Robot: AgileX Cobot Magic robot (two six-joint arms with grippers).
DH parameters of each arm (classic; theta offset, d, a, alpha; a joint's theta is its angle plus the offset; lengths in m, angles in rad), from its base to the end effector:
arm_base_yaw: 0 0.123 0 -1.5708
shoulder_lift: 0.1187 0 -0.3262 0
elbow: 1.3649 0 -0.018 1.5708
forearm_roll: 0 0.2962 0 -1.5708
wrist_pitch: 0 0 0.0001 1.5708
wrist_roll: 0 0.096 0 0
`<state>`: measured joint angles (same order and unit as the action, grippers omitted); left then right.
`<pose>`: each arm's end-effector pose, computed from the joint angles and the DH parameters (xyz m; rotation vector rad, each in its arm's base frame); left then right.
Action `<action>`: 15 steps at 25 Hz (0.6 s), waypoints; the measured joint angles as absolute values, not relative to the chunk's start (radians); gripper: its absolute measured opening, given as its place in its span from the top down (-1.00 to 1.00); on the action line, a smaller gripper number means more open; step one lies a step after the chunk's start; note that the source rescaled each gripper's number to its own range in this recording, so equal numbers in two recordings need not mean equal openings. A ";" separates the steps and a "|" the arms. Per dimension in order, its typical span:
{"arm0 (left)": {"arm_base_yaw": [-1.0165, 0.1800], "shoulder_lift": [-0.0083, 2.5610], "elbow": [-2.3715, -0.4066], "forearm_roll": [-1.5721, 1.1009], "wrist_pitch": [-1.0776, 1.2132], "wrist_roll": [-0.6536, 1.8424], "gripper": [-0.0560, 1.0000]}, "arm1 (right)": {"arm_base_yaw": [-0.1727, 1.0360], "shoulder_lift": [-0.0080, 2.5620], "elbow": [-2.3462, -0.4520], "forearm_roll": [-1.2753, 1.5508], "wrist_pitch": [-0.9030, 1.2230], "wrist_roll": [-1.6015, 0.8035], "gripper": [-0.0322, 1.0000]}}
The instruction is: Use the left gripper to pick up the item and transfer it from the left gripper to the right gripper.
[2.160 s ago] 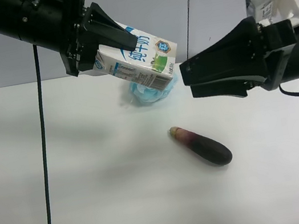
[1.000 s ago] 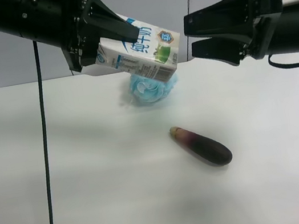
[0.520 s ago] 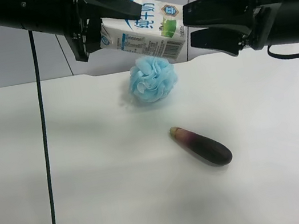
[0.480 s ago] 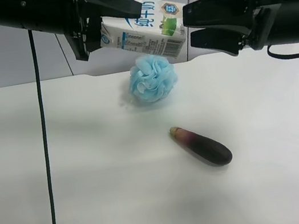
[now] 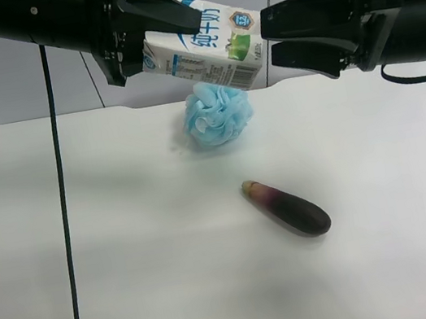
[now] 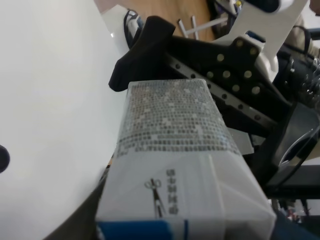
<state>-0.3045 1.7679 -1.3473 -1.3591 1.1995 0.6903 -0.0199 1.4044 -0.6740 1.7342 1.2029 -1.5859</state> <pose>0.3685 -0.2075 0.3240 0.5251 2.2897 -1.6761 0.2703 0.0831 0.2766 -0.4776 1.7930 1.3226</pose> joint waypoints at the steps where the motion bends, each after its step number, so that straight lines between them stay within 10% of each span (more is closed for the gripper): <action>1: -0.306 1.768 -1.347 -1.357 1.199 0.708 0.88 | -0.020 1.404 -0.674 1.734 1.203 -1.588 -1.00; 15: -0.369 1.787 -1.347 -1.451 1.196 0.954 0.88 | -0.013 1.404 -0.674 1.734 1.203 -1.618 -1.00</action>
<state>-0.3687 1.7867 -1.3473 -1.4506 1.1963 0.9541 -0.0129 1.4044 -0.6740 1.7342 1.2029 -1.6178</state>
